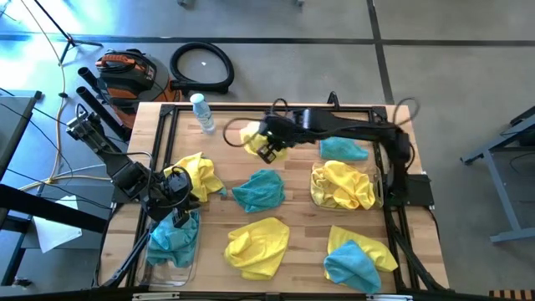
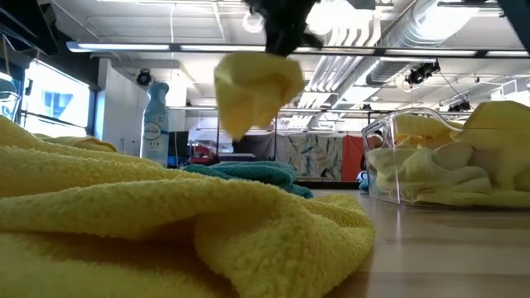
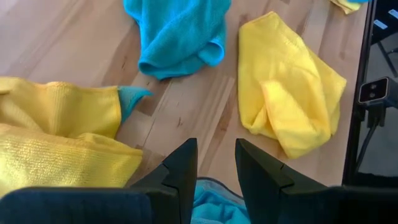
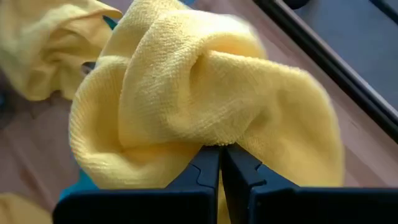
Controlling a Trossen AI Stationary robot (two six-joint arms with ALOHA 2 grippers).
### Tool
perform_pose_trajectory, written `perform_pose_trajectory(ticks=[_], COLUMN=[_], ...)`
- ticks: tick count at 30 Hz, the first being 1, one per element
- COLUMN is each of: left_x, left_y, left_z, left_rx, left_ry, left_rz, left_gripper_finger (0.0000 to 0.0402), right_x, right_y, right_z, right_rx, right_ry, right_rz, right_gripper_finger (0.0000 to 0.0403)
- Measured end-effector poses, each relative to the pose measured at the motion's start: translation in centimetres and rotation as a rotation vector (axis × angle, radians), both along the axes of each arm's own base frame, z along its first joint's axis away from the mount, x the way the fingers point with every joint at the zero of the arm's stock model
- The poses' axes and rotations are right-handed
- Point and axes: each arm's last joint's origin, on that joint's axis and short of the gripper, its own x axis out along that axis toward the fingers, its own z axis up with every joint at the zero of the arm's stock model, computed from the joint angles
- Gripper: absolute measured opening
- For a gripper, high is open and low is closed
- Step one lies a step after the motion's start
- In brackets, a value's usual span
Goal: Sort microfiber towel by color & place in baskets
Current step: Put the yellow microfiber towel into the right transparent bin
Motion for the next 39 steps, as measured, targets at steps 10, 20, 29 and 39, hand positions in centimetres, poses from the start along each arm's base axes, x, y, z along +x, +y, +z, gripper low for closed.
perform_pose_trajectory(ticks=[10, 20, 29, 39], left_x=[0.1, 0.2, 0.3, 0.3], left_y=[0.2, 0.2, 0.1, 0.2], left_z=[0.1, 0.2, 0.3, 0.3], left_rx=[0.067, 0.063, 0.041, -0.008], left_ry=[-0.046, -0.063, -0.094, -0.108], left_rz=[0.013, 0.039, 0.085, 0.151], left_gripper_finger=[0.0099, 0.0099, 0.0099, 0.0099], right_x=[-8.1, -13.5, -20.9, -23.1], right_y=[8.2, 14.8, 16.3, 13.1], right_z=[5.2, 3.2, -1.5, -4.2], right_rx=[-0.029, 0.047, 0.144, 0.159], right_ry=[0.004, -0.04, 0.04, 0.016], right_rz=[-0.179, -0.332, -0.417, -0.372], right_gripper_finger=[0.0001, 0.0, 0.0, 0.0])
